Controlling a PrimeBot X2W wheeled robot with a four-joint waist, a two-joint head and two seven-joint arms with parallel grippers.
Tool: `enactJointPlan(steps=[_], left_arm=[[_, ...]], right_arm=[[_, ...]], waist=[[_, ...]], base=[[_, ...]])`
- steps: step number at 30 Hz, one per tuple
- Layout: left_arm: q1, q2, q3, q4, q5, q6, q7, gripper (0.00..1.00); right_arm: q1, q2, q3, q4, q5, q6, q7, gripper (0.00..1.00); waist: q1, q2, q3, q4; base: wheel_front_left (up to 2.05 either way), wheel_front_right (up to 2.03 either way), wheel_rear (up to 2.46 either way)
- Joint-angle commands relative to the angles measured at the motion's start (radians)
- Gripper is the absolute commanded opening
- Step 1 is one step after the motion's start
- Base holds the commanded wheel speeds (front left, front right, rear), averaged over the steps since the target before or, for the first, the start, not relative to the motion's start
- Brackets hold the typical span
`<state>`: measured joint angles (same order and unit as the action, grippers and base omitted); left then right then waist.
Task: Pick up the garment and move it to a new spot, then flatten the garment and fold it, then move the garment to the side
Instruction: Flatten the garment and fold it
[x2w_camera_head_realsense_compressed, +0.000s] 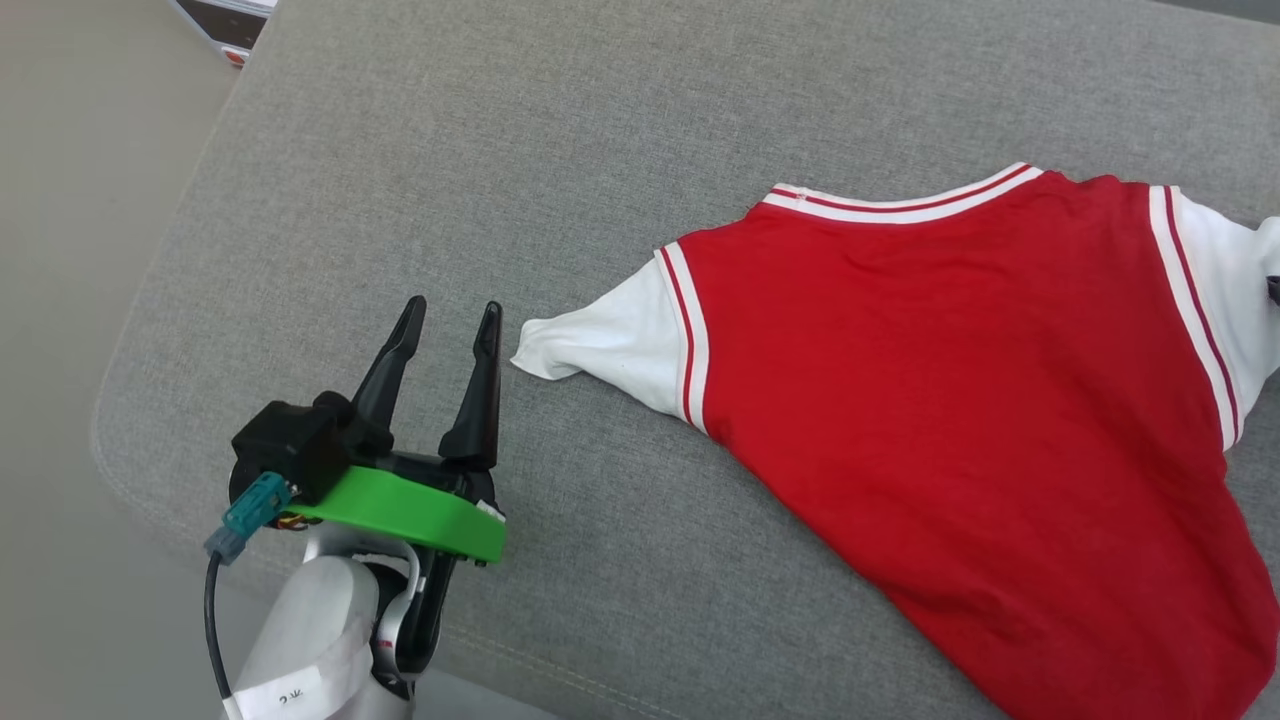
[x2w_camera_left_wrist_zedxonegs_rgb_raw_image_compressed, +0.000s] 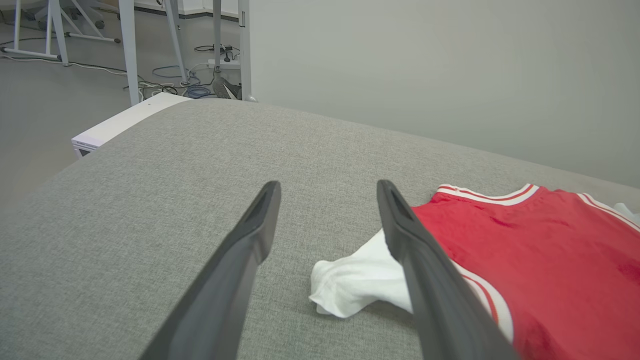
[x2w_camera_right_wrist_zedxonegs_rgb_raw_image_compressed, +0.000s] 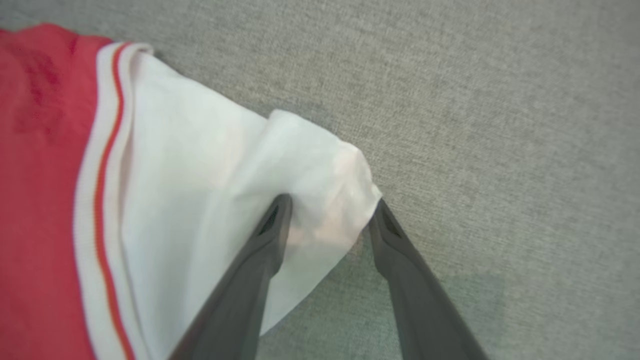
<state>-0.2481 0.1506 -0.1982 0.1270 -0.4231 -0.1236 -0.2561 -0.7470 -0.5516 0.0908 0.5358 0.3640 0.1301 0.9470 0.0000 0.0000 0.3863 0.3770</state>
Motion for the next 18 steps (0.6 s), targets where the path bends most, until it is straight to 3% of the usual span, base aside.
enactJointPlan(steps=[1,9,18], left_arm=[[-0.012,-0.005,0.005,0.008,0.002,-0.007,-0.006,1.0],[0.002,0.017,0.022,0.06,-0.026,-0.007,-0.006,1.0],[-0.007,0.086,0.001,0.141,-0.066,-0.007,0.015,1.0]], right_arm=[[0.053,0.021,0.022,0.029,0.021,0.001,0.009,0.0],[0.11,0.023,-0.005,0.045,0.064,0.001,-0.077,0.0],[0.212,0.02,-0.034,0.002,0.104,0.001,-0.186,0.0]], waist=[[0.0,0.0,-0.011,-0.008],[0.0,0.0,-0.071,-0.062],[0.0,0.0,-0.121,-0.156]], base=[[0.0,0.0,0.0],[0.0,0.0,0.0],[0.0,0.0,0.0]])
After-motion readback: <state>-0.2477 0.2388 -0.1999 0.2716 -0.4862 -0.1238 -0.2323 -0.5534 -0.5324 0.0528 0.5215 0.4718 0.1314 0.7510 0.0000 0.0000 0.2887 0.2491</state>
